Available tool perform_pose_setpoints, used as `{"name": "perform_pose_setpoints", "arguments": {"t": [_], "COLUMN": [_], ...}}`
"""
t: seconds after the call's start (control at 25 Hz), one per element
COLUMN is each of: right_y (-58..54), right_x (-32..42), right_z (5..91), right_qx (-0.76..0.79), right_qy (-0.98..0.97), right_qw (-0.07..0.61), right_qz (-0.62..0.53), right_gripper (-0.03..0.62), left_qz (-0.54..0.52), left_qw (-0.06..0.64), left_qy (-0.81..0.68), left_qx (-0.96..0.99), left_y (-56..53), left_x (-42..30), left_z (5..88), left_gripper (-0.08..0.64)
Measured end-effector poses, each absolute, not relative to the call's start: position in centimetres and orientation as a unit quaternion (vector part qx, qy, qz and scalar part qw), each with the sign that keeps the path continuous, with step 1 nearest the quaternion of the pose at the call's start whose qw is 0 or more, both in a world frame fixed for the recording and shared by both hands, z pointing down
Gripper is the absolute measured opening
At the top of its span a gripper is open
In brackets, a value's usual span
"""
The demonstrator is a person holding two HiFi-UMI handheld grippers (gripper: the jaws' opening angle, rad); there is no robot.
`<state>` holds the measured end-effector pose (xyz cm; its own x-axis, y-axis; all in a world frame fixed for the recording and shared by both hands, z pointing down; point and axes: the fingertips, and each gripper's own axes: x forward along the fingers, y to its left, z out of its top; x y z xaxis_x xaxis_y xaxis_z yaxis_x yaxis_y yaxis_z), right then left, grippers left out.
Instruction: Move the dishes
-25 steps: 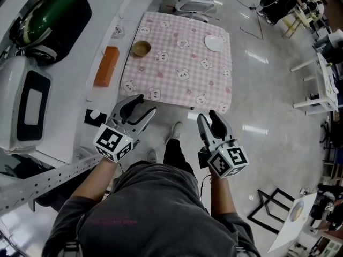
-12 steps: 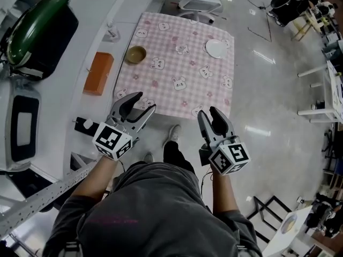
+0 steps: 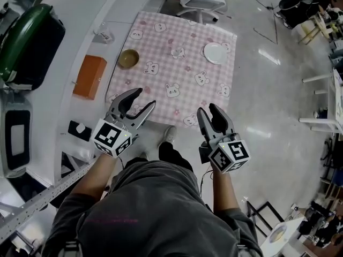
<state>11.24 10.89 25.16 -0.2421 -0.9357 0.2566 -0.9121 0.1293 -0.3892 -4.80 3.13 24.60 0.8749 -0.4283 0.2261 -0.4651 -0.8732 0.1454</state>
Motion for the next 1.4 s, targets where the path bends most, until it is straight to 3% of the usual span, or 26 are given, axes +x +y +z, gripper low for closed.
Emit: {"name": "perform_pose_setpoints", "arguments": {"t": [0.64, 1.4], "right_y": [5.7, 1.2], "right_x": [17.3, 18.4], "right_z": [27.2, 30.0], "right_qx": [-0.590, -0.620], "right_qy": [0.763, 0.730], "right_qw": [0.033, 0.020], "right_qz": [-0.262, -0.285], "right_gripper": [0.163, 0.163], "left_qz": [0.112, 0.136], "left_qw": [0.099, 0.117], "left_qy": [-0.255, -0.213], "left_qx": [0.955, 0.961], "left_y": [-1.1, -7.8], "left_x": [1.0, 3.3], "left_z": [25.5, 29.3], "left_gripper": [0.219, 0.219]}}
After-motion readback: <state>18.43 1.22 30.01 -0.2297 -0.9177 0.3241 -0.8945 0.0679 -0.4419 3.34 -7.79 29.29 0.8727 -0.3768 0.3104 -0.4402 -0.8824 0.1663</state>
